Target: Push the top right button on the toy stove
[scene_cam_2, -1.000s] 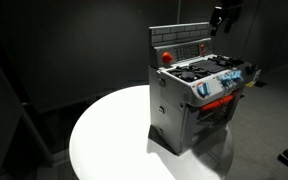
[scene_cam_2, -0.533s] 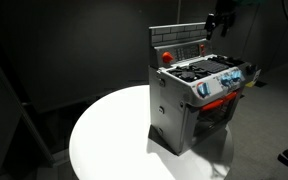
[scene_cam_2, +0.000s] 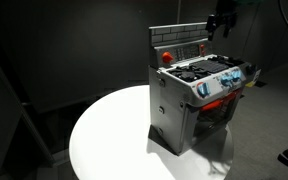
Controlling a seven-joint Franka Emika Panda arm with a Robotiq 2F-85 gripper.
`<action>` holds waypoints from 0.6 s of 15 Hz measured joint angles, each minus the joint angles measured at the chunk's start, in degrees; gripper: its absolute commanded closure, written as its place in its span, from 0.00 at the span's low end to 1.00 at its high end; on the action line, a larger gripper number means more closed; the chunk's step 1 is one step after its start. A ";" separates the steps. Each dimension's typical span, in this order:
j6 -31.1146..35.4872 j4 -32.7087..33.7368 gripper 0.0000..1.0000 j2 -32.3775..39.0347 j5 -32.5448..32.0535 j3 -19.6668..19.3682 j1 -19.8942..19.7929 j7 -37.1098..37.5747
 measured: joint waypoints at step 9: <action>0.57 -0.11 0.00 1.25 -0.28 -0.19 0.02 0.12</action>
